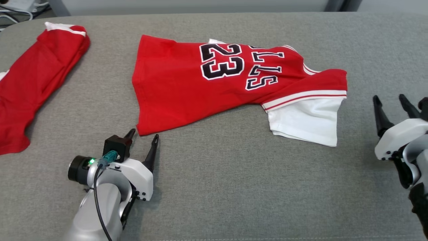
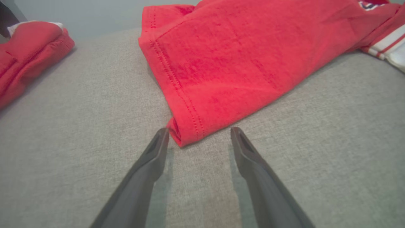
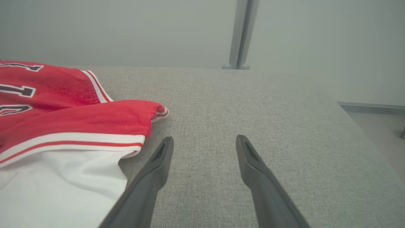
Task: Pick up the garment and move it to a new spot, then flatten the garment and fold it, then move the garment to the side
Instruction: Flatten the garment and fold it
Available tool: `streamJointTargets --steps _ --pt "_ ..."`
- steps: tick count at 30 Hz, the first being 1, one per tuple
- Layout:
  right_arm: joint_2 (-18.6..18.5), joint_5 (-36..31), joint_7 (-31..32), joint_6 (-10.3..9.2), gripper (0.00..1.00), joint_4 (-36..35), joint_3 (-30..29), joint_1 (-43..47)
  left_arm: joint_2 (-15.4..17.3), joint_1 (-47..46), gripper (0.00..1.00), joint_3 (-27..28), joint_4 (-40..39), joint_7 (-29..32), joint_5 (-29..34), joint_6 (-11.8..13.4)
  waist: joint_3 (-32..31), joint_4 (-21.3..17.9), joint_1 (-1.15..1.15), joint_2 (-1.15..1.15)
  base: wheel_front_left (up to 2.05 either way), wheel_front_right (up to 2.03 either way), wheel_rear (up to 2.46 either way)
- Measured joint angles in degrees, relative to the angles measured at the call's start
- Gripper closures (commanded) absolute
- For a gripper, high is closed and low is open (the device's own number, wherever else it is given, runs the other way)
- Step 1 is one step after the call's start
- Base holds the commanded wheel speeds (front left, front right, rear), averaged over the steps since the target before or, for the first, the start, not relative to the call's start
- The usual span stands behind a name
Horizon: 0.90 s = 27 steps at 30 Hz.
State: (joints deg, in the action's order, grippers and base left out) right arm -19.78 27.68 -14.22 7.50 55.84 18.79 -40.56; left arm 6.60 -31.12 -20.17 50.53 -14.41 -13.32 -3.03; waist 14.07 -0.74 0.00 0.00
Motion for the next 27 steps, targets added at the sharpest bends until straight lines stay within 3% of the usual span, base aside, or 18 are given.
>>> streamJointTargets --steps 10,12,13,14,15,16,27 --pt "3.00 0.11 0.00 0.00 0.00 -5.71 1.35 4.75 2.16 -3.02 0.00 -1.42 3.87 -0.34 4.09 0.18 2.16 -2.57 0.00 0.00 0.00 0.00 0.00" --pt "3.48 0.33 0.00 0.00 0.00 -7.00 2.52 5.35 2.49 -3.48 0.15 -1.56 3.85 -0.34 4.44 0.16 2.44 -2.90 0.00 0.00 0.00 0.00 0.00" --pt "3.48 0.33 0.00 0.00 0.00 -7.00 2.52 5.35 2.49 -3.48 0.15 -1.56 3.85 -0.34 4.44 0.16 2.44 -2.90 0.00 0.00 0.00 0.00 0.00" --pt "3.83 0.92 0.00 0.00 0.00 -7.66 3.05 5.65 2.54 -3.51 0.43 -1.56 3.79 -0.34 4.44 0.13 2.58 -3.03 0.00 0.00 0.00 0.00 0.00" --pt "4.24 1.70 0.00 0.00 0.00 -8.54 3.85 6.06 2.57 -3.51 0.94 -1.59 3.68 -0.36 4.45 0.04 2.70 -3.16 0.00 0.00 0.00 0.00 0.00" --pt "4.76 2.78 0.00 0.00 0.00 -9.23 4.26 6.51 2.60 -3.51 1.00 -1.62 3.42 -0.45 4.52 0.00 2.81 -3.26 0.00 0.00 0.00 0.00 0.00" --pt "5.27 11.68 0.01 0.00 0.00 -12.66 7.97 11.54 3.60 -2.32 1.00 -0.90 -1.62 -0.29 3.68 -2.79 2.55 -2.06 0.00 0.00 0.00 0.00 0.00"
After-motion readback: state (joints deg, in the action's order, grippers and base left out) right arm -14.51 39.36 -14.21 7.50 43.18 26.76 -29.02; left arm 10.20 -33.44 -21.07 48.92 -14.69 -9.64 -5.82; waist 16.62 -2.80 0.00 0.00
